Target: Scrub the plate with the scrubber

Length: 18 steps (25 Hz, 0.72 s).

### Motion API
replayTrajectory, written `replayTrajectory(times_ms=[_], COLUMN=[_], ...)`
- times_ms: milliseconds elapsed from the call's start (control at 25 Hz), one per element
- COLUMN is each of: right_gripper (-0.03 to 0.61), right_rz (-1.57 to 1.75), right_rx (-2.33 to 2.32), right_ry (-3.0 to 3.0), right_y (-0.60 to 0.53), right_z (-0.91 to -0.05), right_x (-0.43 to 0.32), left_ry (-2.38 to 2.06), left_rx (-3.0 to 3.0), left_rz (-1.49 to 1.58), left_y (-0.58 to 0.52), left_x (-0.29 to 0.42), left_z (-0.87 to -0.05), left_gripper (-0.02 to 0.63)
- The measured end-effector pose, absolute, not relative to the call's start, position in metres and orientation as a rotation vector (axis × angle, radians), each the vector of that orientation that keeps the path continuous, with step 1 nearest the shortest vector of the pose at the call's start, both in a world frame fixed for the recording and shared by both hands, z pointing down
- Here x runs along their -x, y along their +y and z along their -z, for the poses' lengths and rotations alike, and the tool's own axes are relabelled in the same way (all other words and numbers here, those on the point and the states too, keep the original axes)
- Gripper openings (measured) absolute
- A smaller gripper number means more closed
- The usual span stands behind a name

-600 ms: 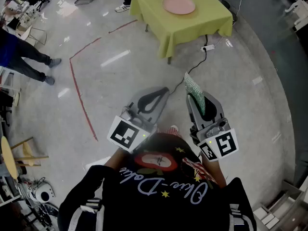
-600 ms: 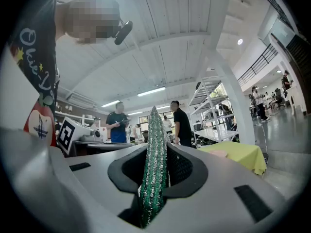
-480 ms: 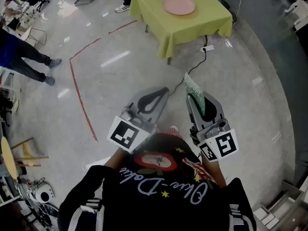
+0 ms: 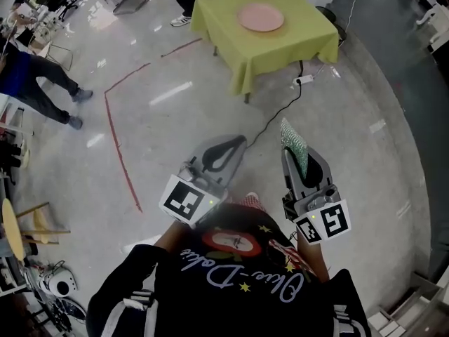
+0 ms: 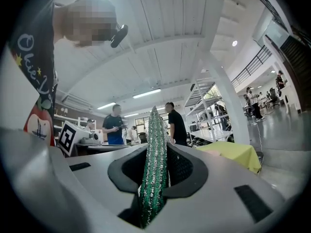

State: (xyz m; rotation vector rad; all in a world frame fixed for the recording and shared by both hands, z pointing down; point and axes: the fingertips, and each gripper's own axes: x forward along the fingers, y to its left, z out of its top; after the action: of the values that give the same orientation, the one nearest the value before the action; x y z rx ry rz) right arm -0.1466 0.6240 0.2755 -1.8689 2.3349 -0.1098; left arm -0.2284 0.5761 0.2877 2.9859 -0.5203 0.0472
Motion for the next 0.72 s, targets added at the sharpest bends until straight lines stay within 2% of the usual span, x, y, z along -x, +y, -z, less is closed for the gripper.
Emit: replayTrajectory(times_ms=[720], right_gripper=[0.063], right_rz=[0.091], right_rx=[1.869], right_ry=[2.271], right_y=[0.634], right_z=[-0.278], right_x=[0.102], left_ry=[-0.6], left_rx=[-3.0], left_rz=[-0.062], left_y=[0.572], left_x=[0.21], left_z=[-0.293], left_gripper=[0.005])
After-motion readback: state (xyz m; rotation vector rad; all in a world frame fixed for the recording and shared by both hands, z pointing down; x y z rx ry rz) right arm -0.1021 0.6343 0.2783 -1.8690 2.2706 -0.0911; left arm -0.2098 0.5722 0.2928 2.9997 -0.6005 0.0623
